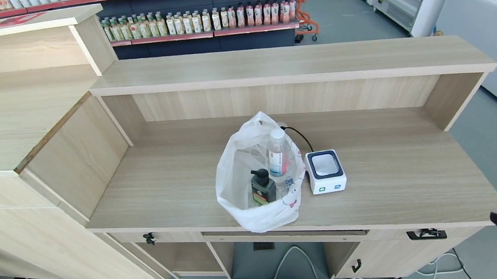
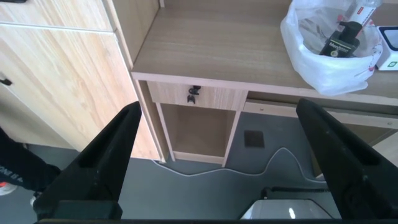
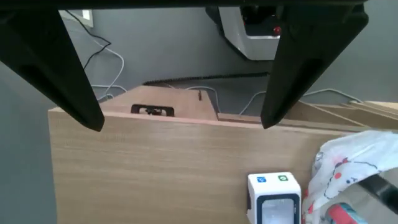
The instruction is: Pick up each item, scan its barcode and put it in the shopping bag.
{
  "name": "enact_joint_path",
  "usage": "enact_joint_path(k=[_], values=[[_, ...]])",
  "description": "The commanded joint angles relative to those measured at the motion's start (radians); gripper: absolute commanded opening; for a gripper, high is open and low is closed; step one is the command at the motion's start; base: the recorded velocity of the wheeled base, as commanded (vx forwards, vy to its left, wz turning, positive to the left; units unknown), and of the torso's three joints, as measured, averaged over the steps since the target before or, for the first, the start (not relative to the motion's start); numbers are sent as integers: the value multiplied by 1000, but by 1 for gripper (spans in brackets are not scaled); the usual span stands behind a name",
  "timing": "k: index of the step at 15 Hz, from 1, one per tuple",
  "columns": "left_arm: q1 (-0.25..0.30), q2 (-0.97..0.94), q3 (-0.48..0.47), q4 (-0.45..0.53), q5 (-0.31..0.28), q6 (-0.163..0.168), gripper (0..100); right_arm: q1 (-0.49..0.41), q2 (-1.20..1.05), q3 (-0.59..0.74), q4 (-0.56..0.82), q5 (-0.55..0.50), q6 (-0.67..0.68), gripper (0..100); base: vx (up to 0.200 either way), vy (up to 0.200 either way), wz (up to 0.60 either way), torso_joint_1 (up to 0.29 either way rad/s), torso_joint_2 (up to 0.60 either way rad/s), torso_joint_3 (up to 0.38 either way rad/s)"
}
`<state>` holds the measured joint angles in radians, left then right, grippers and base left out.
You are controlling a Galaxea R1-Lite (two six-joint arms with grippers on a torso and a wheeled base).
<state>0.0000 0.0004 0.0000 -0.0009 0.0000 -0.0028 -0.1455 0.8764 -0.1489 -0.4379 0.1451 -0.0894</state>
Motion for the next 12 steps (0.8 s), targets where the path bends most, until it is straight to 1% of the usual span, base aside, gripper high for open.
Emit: enact_joint_path(k=[1, 2, 3, 4, 5, 7, 9, 12], values=[[0, 1, 0, -1, 0, 0, 100, 69, -438, 149, 203, -32, 7, 100, 0, 0, 0, 0, 0, 0], [0, 0, 0, -1, 0, 0, 100, 86, -511, 149, 286, -52, 13, 100, 0, 0, 0, 0, 0, 0], [0, 1, 0, -1, 0, 0, 100, 116, -609, 149, 387, -108, 30, 100, 0, 0, 0, 0, 0, 0], [0, 1, 0, -1, 0, 0, 100, 142, -675, 149, 433, -137, 74, 100, 0, 0, 0, 0, 0, 0], [0, 1, 0, -1, 0, 0, 100, 179, -714, 149, 436, -141, 79, 100, 0, 0, 0, 0, 0, 0], [0, 0, 0, -1, 0, 0, 100, 196, -780, 149, 436, -160, 74, 100, 0, 0, 0, 0, 0, 0], [0, 0, 0, -1, 0, 0, 100, 188, -801, 149, 419, -165, 77, 100, 0, 0, 0, 0, 0, 0], [0, 1, 0, -1, 0, 0, 100, 149, -873, 149, 416, -157, 82, 100, 0, 0, 0, 0, 0, 0]])
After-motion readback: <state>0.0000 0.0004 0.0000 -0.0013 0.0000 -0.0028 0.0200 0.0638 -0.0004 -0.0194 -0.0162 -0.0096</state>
